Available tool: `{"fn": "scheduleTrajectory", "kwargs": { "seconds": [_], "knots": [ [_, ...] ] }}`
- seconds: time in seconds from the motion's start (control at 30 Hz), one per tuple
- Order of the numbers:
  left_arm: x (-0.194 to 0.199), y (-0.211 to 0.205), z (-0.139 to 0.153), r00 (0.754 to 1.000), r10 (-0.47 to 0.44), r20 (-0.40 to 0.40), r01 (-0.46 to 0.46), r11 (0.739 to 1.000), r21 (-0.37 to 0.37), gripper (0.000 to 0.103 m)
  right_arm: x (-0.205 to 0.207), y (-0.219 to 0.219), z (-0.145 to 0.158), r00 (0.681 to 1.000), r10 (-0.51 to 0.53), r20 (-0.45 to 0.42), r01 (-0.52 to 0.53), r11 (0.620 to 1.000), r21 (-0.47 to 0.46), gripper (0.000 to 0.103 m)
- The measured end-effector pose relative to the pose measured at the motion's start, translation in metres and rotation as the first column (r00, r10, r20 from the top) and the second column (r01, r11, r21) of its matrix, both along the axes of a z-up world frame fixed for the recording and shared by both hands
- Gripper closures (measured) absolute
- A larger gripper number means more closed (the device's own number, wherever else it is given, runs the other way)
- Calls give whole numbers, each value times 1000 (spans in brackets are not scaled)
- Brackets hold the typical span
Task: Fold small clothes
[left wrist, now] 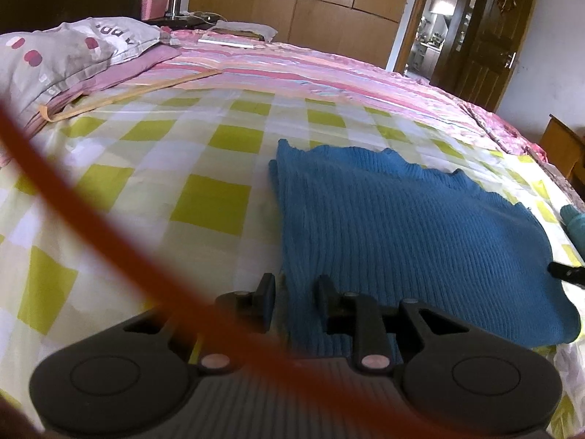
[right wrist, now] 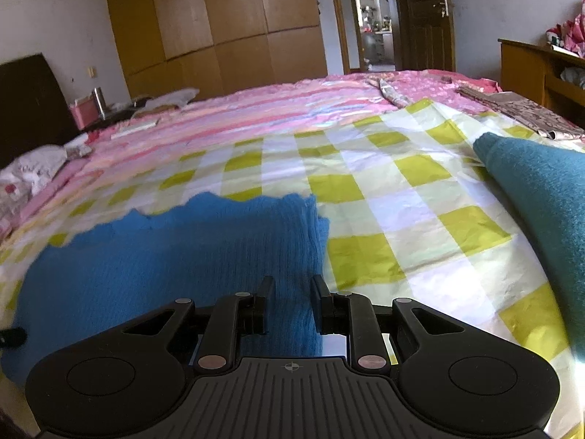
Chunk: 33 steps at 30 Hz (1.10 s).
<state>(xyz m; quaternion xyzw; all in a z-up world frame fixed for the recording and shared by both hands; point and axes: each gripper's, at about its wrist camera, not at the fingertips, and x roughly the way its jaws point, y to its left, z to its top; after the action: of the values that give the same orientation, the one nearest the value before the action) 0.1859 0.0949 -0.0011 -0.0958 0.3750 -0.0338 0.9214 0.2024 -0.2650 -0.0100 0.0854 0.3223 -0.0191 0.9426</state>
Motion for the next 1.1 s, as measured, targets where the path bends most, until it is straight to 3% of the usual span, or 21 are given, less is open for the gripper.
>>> {"fn": "scheduleTrajectory", "kwargs": {
  "seconds": [0.17,0.43,0.63,0.77,1.1],
  "knots": [
    [-1,-2,-3,1000,-5,-10,5,1000,14,71,5,-2,-1,999,-23,-28,24,999,28,77],
    [-4,5,1,1000,8,-16,-8,1000,-22,71,3,3,3,999,-4,-51,3,1000,-9,77],
    [-9,2,0,1000,-7,-24,7,1000,0,70,-2,9,15,1000,-1,-23,1,1000,2,75],
    [-11,1,1,1000,-11,-22,11,1000,13,70,5,11,2,990,13,-142,-16,1000,-20,67],
    [-14,1,2,1000,-11,-18,11,1000,10,69,-6,8,8,995,7,-102,-7,1000,6,67]
  ]
}}
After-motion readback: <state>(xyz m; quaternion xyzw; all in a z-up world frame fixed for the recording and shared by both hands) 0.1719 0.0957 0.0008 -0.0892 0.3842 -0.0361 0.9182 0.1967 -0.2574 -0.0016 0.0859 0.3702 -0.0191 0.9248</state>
